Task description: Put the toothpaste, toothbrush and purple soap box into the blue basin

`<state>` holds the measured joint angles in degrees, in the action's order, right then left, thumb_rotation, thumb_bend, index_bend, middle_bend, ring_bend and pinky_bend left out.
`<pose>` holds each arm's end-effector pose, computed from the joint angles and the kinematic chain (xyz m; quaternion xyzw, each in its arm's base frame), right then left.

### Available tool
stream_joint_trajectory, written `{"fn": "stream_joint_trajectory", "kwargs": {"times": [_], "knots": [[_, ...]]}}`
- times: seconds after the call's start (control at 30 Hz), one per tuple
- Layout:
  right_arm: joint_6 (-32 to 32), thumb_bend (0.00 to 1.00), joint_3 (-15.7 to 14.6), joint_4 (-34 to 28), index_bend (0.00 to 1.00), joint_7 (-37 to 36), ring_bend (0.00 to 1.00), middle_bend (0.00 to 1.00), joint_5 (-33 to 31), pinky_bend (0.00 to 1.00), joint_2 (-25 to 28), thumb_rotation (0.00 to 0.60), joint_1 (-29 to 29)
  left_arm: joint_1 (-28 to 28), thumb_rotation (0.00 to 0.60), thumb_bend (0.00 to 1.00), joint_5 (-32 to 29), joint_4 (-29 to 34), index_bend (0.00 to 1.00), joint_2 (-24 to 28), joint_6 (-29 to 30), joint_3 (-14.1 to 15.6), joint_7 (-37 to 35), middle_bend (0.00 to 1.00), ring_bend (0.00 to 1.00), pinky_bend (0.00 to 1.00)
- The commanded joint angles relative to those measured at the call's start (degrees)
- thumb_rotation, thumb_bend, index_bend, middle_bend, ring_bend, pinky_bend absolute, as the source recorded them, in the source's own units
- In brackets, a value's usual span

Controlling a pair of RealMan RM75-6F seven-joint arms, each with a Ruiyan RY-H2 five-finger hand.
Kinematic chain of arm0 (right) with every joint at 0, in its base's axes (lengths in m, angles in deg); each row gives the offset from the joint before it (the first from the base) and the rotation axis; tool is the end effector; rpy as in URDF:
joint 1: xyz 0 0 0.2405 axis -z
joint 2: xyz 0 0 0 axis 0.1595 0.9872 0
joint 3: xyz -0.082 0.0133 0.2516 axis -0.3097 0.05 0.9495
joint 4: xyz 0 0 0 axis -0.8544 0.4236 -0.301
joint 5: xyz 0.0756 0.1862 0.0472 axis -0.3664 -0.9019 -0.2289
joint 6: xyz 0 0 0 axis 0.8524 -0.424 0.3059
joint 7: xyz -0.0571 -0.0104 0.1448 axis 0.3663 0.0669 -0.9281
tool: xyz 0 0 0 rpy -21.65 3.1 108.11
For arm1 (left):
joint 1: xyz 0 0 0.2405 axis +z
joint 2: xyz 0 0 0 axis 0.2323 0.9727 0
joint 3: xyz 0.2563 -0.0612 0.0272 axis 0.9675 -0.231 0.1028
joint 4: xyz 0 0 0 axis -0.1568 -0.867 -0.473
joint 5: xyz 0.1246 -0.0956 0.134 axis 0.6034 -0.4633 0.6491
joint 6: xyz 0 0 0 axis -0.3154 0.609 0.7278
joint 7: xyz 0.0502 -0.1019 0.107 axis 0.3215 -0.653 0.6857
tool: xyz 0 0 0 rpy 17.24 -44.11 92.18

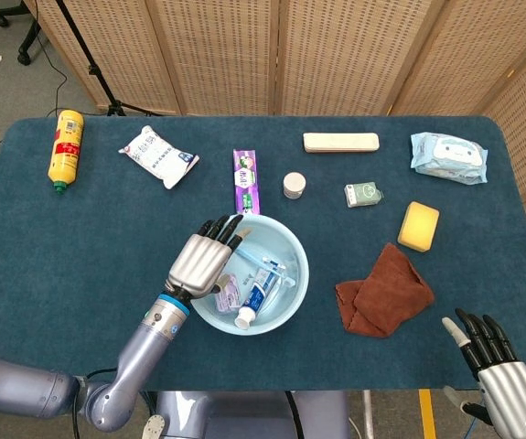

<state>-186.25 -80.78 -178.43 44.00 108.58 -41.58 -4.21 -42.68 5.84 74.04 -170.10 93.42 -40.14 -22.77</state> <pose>-0.2745 -0.0994 0.1677 0.6537 -0.3588 0.4327 0.5067 -0.0307 0.3170 0.0102 -0.7623 -0.3321 -0.3665 0.4175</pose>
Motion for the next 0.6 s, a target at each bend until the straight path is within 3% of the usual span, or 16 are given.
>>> {"fn": "stream_joint_trajectory", "kwargs": {"times": [0.03, 0.23, 0.43, 0.6], "knots": [[-0.04, 0.13, 0.01, 0.04, 0.00, 0.00, 0.00, 0.00, 0.08, 0.00, -0.03, 0.600, 0.00, 1.47, 0.600, 0.29, 0.69, 0.94, 0.00, 2.06, 0.04, 1.36, -1.15, 0.00, 0.00, 0.14], [0.34, 0.13, -0.04, 0.09, 0.00, 0.22, 0.00, 0.00, 0.12, 0.00, -0.17, 0.600, -0.07, 5.39, 0.600, 0.26, 1.96, 3.59, 0.00, 7.72, 0.62, 4.04, -4.74, 0.00, 0.00, 0.05], [0.74, 0.13, 0.17, 0.04, 0.00, 1.01, 0.00, 0.00, -0.35, 0.00, -0.46, 0.600, -0.05, 12.60, 0.600, 0.27, 11.62, 5.38, 0.00, 14.29, 4.32, 9.39, -10.99, 0.00, 0.00, 0.02], [1.07, 0.13, 0.30, 0.06, 0.00, 1.60, 0.00, 0.00, -0.65, 0.00, -0.68, 0.600, -0.06, 17.48, 0.600, 0.27, 19.16, 5.34, 0.00, 16.66, 7.91, 13.06, -13.17, 0.00, 0.00, 0.02]]}}
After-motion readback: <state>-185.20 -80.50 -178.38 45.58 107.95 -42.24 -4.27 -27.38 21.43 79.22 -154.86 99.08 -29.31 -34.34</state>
